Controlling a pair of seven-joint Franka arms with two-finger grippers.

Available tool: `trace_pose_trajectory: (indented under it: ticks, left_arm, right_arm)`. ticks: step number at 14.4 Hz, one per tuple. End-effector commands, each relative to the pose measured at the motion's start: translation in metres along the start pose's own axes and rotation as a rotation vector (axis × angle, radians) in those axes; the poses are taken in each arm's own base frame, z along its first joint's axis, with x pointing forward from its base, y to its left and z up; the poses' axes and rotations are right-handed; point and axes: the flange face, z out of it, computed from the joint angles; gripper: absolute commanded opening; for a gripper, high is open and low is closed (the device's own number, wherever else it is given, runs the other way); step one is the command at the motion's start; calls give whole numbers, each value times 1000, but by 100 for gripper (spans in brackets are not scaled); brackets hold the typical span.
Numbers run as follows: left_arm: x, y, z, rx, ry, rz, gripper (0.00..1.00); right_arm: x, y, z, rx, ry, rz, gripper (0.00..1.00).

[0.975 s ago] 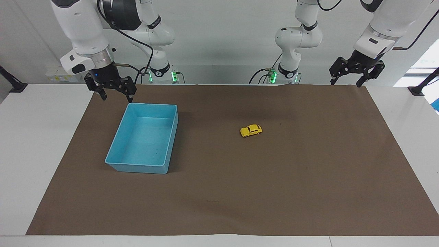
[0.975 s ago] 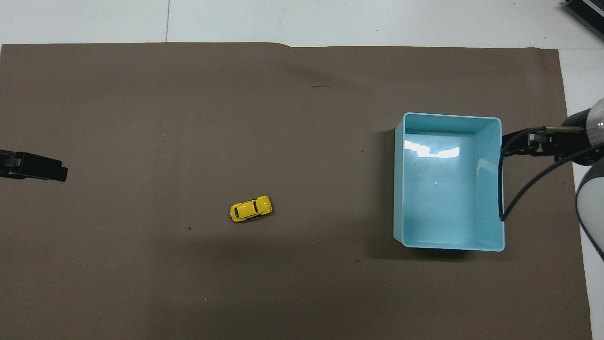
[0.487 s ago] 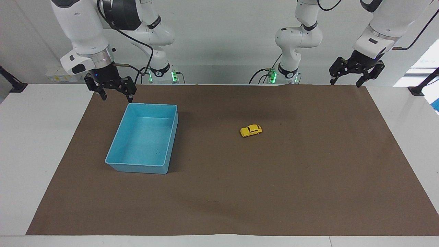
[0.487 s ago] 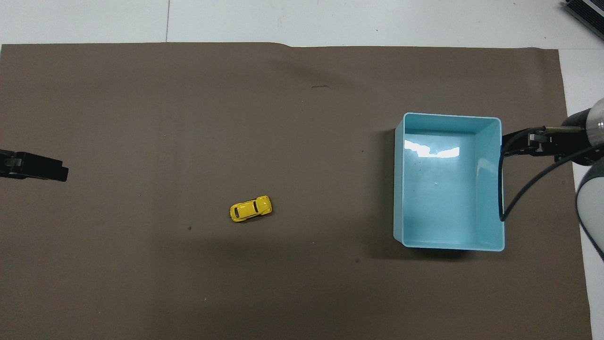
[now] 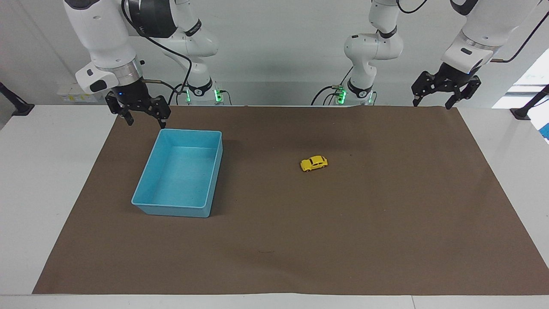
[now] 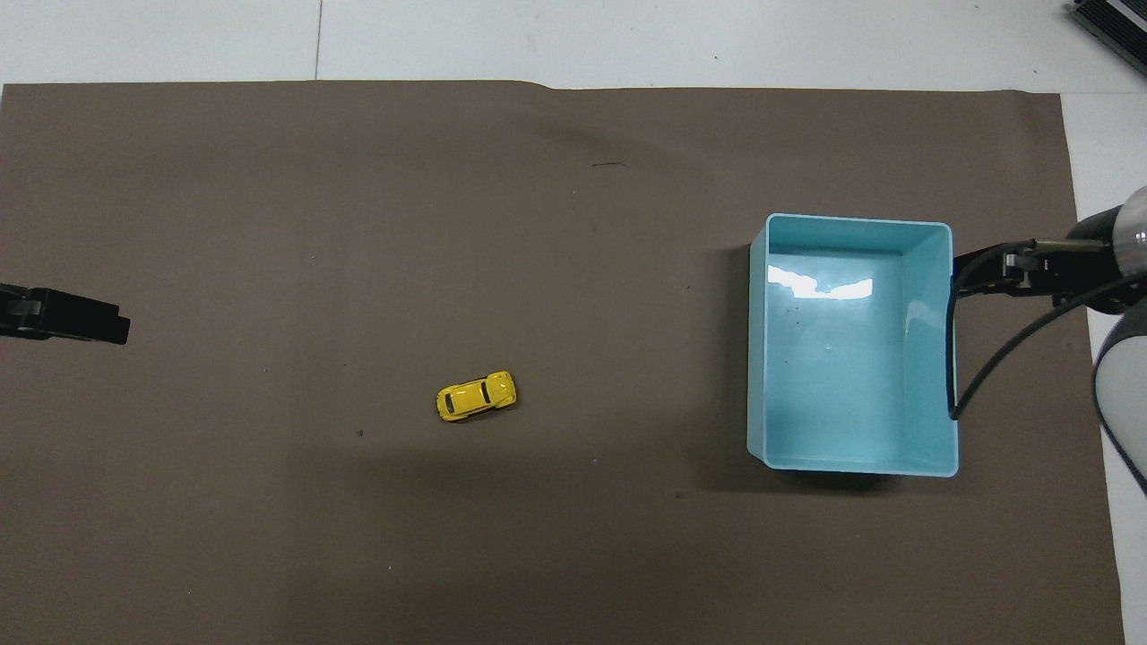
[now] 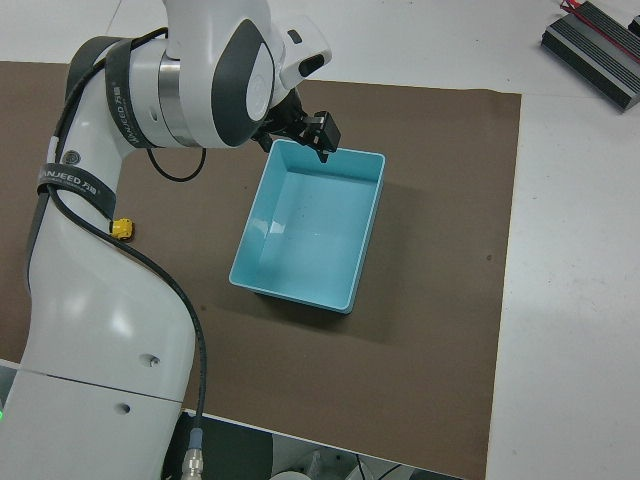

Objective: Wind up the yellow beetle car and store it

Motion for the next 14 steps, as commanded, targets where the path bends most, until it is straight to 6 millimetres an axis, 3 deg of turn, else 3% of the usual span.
trace_pose_trajectory:
  ticks: [1, 9, 14]
  left_arm:
    - [-2, 1, -7, -10, 19, -7, 100]
    - [-2, 3, -5, -8, 12, -6, 100]
    - [-2, 15, -4, -8, 6, -208, 100]
  right_arm:
    - [-1, 3, 1, 11, 0, -21, 100]
    - [-1, 3, 1, 11, 0, -21, 100]
    - [-1, 3, 1, 11, 0, -20, 100]
